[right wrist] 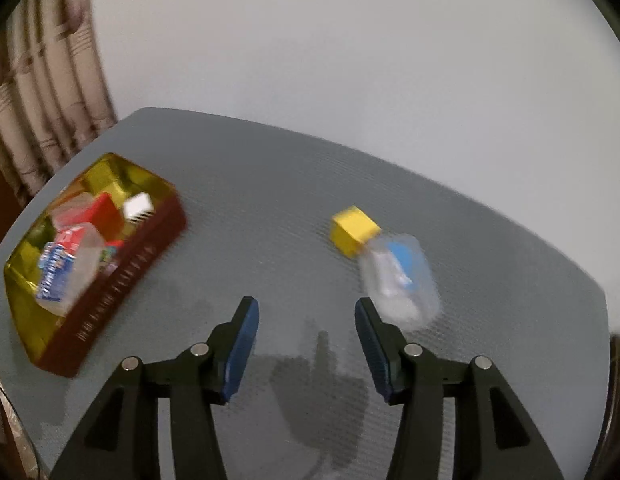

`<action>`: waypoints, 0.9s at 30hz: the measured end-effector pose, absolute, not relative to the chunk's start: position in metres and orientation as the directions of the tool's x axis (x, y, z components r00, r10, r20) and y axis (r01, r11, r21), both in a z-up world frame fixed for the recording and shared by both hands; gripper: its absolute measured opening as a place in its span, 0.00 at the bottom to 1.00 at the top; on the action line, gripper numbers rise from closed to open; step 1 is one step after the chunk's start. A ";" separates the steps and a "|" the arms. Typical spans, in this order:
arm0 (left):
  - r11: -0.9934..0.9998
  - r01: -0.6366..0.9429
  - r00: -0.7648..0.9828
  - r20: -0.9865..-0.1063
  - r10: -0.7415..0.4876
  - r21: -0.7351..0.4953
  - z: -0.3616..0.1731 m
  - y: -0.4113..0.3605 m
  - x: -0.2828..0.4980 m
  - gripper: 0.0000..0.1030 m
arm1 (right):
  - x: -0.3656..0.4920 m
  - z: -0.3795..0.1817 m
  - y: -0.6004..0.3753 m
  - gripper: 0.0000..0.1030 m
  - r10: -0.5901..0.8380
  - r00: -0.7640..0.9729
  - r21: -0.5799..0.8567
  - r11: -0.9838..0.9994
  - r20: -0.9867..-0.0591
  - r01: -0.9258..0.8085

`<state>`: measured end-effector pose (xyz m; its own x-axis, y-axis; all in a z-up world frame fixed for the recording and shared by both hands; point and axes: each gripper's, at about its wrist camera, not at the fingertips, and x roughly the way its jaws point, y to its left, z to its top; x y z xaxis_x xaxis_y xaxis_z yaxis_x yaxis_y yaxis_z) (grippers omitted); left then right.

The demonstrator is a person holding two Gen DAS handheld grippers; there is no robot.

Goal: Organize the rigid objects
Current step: 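Grasp the clear plastic box with blue card using the right tool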

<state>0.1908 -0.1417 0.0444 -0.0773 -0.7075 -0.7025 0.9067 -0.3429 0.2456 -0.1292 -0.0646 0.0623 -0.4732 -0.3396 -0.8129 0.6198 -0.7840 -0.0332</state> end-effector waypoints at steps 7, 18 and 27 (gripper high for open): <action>-0.329 0.915 -0.070 -0.710 -0.700 0.234 0.045 -0.145 0.191 0.86 | -0.155 0.046 -0.020 0.51 -0.340 -0.465 -0.013 -0.795 -0.817 0.606; -0.377 0.900 -0.112 -0.723 -0.682 0.217 0.059 -0.145 0.165 0.87 | -0.188 0.022 -0.020 0.78 -0.396 -0.450 0.035 -0.781 -0.800 0.624; -0.506 0.822 -0.186 -0.716 -0.673 0.262 0.067 -0.130 0.104 0.92 | -0.209 -0.007 -0.031 0.78 -0.368 -0.441 0.041 -0.803 -0.819 0.594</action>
<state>0.1036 -0.1300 0.0671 -0.1855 -0.6729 -0.7161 0.8218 -0.5058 0.2624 -0.2094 -0.0312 -0.0067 -0.4407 -0.3678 -0.8188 0.5941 -0.8033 0.0411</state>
